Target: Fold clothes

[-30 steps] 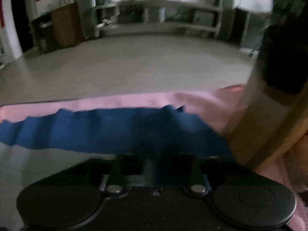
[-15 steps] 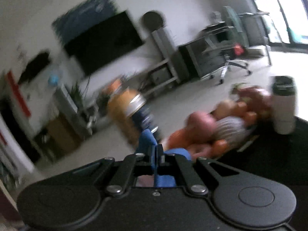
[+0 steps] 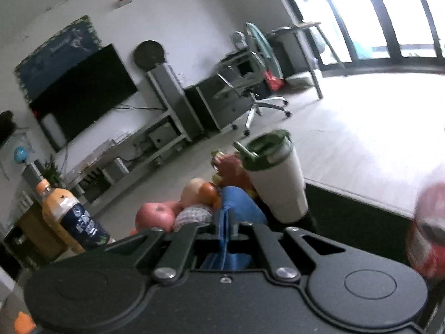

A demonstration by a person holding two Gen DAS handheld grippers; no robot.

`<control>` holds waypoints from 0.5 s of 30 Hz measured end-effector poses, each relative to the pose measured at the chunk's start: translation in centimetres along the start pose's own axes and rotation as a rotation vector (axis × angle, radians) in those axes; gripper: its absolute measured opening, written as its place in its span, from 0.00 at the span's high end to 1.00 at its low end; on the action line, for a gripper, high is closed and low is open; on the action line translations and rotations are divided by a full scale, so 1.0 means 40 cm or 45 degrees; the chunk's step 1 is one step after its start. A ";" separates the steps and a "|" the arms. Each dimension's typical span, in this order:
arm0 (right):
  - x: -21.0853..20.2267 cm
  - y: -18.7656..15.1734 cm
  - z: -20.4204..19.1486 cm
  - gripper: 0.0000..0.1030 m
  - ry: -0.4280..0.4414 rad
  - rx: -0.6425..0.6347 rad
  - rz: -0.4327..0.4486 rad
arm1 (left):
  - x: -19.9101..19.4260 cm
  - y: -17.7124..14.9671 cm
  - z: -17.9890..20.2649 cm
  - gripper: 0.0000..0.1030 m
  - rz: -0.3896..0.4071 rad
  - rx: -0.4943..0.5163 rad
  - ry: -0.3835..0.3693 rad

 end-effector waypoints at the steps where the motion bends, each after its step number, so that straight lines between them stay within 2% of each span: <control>1: 0.003 0.008 -0.010 0.99 0.043 -0.014 0.009 | 0.012 0.000 0.010 0.65 -0.016 0.006 -0.002; 4: 0.016 0.022 -0.030 0.99 0.264 -0.043 0.048 | 0.033 -0.006 0.032 0.65 -0.043 0.030 -0.006; 6: 0.024 0.027 -0.023 0.99 0.346 -0.044 0.059 | 0.044 -0.012 0.039 0.65 -0.057 0.034 -0.007; 7: 0.036 0.025 -0.016 0.99 0.313 -0.053 0.045 | 0.049 -0.015 0.043 0.65 -0.064 0.035 -0.008; 9: 0.070 0.017 0.003 0.96 0.167 -0.083 -0.005 | 0.059 -0.021 0.050 0.65 -0.078 0.039 -0.010; 11: 0.118 -0.006 0.026 0.80 -0.092 -0.152 -0.072 | 0.069 -0.025 0.053 0.65 -0.097 0.039 -0.007; 12: 0.134 -0.014 0.038 0.67 -0.179 -0.166 -0.109 | 0.076 -0.024 0.054 0.65 -0.106 0.043 -0.005; 14: 0.156 -0.024 0.062 0.66 -0.285 -0.165 -0.183 | 0.088 -0.022 0.055 0.65 -0.123 0.050 -0.002; 15: 0.163 -0.028 0.068 0.66 -0.287 -0.146 -0.217 | 0.095 -0.021 0.056 0.65 -0.131 0.054 0.000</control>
Point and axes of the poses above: each gripper's, at about its wrist camera, not at the fingertips, and x roughly the way its jaws point, z to its right, y to its top, the point moved 1 cm from there along x, roughly the way its jaws point, and after that the axes turned 7 degrees about -y, right-handed, at the moved point
